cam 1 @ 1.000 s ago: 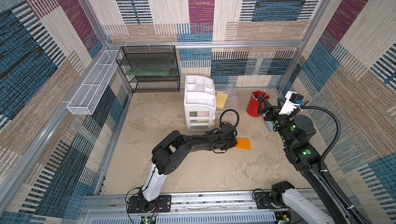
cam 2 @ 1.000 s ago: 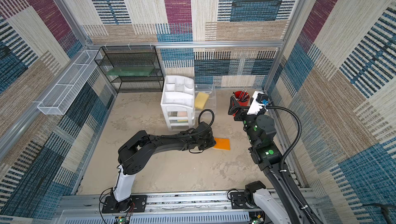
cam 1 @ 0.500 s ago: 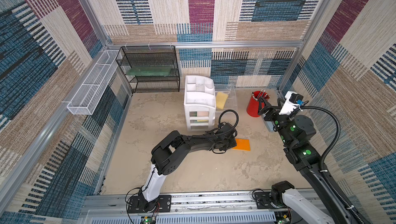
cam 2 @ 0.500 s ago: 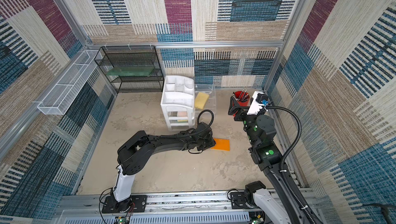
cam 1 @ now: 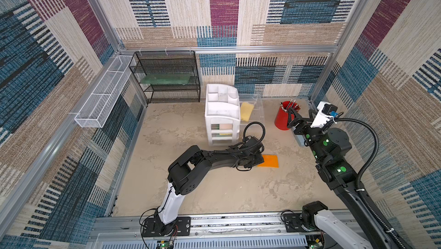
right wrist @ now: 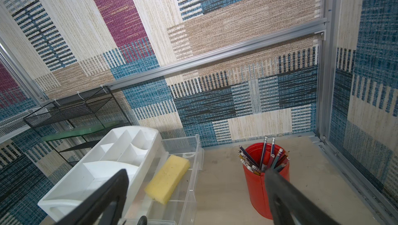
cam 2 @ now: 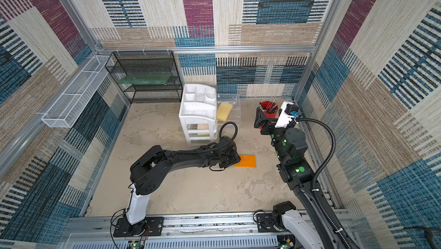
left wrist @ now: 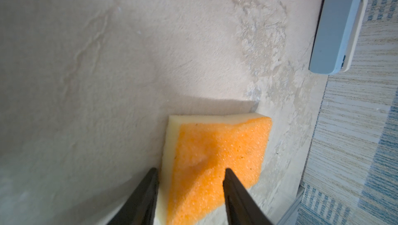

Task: Take the sponge out of the drawer
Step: Place the sponge at the center of the board, then pick up the sponge from the drawer.

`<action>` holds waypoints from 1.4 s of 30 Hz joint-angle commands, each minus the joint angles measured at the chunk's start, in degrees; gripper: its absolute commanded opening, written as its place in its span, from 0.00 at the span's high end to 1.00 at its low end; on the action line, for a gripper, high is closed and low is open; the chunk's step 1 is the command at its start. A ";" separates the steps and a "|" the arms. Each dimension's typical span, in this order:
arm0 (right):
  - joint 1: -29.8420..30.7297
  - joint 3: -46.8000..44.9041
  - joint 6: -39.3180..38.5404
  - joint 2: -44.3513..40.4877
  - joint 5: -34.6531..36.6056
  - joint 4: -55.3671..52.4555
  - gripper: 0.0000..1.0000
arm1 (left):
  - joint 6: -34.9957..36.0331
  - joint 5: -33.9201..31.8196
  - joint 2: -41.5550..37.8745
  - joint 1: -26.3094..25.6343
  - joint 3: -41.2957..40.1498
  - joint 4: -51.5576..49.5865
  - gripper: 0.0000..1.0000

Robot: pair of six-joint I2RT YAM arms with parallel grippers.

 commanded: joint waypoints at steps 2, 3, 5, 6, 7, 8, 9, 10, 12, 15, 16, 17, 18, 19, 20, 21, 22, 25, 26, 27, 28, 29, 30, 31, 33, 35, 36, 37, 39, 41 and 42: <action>-0.02 -0.12 -0.45 -0.04 0.94 1.25 0.01 | 1.37 -2.55 -1.98 -0.13 -0.49 -0.61 0.44; -0.02 -0.09 -0.45 0.00 1.00 1.20 0.01 | 1.77 -3.40 -2.80 -0.19 -0.57 -1.16 0.37; -0.03 0.02 -0.61 0.13 1.00 1.07 0.01 | 2.74 -4.43 -3.84 -0.30 -0.50 -2.35 0.33; -0.13 0.02 -0.64 0.27 1.07 1.01 0.01 | 3.15 -4.74 -4.67 -0.25 -0.71 -2.62 0.33; -0.11 0.00 -0.69 0.37 1.23 0.95 0.01 | 3.72 -5.03 -5.69 -0.25 -0.93 -2.61 0.33; -0.11 -0.09 -0.80 0.36 1.43 0.94 0.01 | 4.43 -5.48 -6.64 -0.24 -1.15 -3.18 0.30; -0.11 -0.25 -0.93 0.41 1.77 0.93 0.01 | 5.73 -6.20 -8.26 -0.30 -1.36 -3.78 0.25; -0.11 -0.35 -1.07 0.49 2.25 0.95 0.01 | 7.50 -6.93 -10.03 -0.39 -1.60 -4.34 0.25; -0.24 -0.25 -1.24 0.87 2.60 0.83 0.01 | 12.10 -8.03 -14.41 -0.38 -2.10 -5.41 0.25; -0.53 -0.04 -1.41 2.33 1.51 0.97 0.01 | 21.47 -8.71 -22.46 -0.39 -2.89 -5.57 0.26; -0.65 0.08 -1.46 3.18 0.39 1.09 0.01 | 25.72 -8.67 -25.47 -0.36 -2.93 -5.49 0.26; -0.80 0.27 -1.79 4.05 -0.85 1.38 0.01 | 28.90 -9.62 -27.72 -0.36 -2.60 -6.23 0.26; -0.81 0.54 -2.34 5.36 -2.59 1.83 0.01 | 32.51 -11.06 -29.94 -0.24 -1.52 -8.05 0.24; -0.76 1.23 -2.69 6.89 -4.45 1.74 0.01 | 35.44 -12.88 -31.32 0.00 0.05 -10.60 0.24; -0.77 3.50 -2.81 9.04 -6.79 0.29 0.01 | 38.09 -15.77 -32.63 0.33 1.88 -13.57 0.23; -0.79 6.40 -2.77 11.56 -9.00 -1.72 0.00 | 41.40 -17.73 -33.39 1.05 3.85 -15.60 0.22; -0.68 8.92 -2.84 13.77 -11.43 -3.63 0.00 | 43.74 -18.35 -33.91 1.80 5.08 -16.69 0.22; -0.16 17.05 -3.16 20.99 -15.98 -9.17 0.01 | 47.76 -15.33 -35.38 7.14 6.82 -16.72 0.21; 0.18 19.12 -3.34 23.24 -16.13 -10.32 0.01 | 48.15 -13.60 -35.82 9.30 6.82 -16.13 0.21; 0.46 20.85 -4.23 25.41 -16.68 -11.14 0.01 | 48.67 -11.17 -36.32 11.74 6.49 -14.90 0.21; 0.70 22.03 -5.30 27.27 -17.20 -11.51 0.02 | 49.07 -8.47 -36.71 13.93 6.00 -13.88 0.21; 1.03 23.61 -6.33 29.59 -17.54 -12.31 0.02 | 49.61 -5.07 -37.21 16.35 5.24 -12.49 0.21; 1.34 25.69 -8.04 32.27 -18.81 -13.42 0.02 | 50.47 -1.80 -37.77 18.58 4.16 -10.41 0.21; 1.53 28.33 -9.79 35.01 -20.67 -15.06 0.02 | 51.18 0.38 -38.38 20.14 3.06 -8.65 0.21; 2.15 37.25 -14.25 42.31 -23.23 -21.69 0.06 | 52.90 3.57 -39.69 22.77 0.64 -4.84 0.21; 2.35 46.93 -17.48 49.88 -23.75 -28.57 0.08 | 53.55 6.60 -40.67 24.89 -0.89 -2.56 0.21; 2.20 52.07 -18.60 53.70 -23.77 -31.74 0.09 | 53.65 7.89 -41.07 25.75 -1.67 -1.72 0.21; 2.03 57.17 -19.57 57.41 -23.95 -34.79 0.10 | 53.77 8.91 -41.68 26.56 -2.62 -0.93 0.21; 2.00 65.91 -21.91 63.99 -24.32 -40.38 0.12 | 53.90 9.87 -42.77 27.99 -4.30 0.04 0.21; 2.06 73.48 -23.43 70.06 -23.33 -45.49 0.13 | 54.04 9.99 -44.00 29.28 -6.21 0.79 0.21; 2.05 77.09 -24.38 72.92 -23.23 -47.98 0.13 | 53.87 10.03 -44.97 30.01 -7.31 1.34 0.21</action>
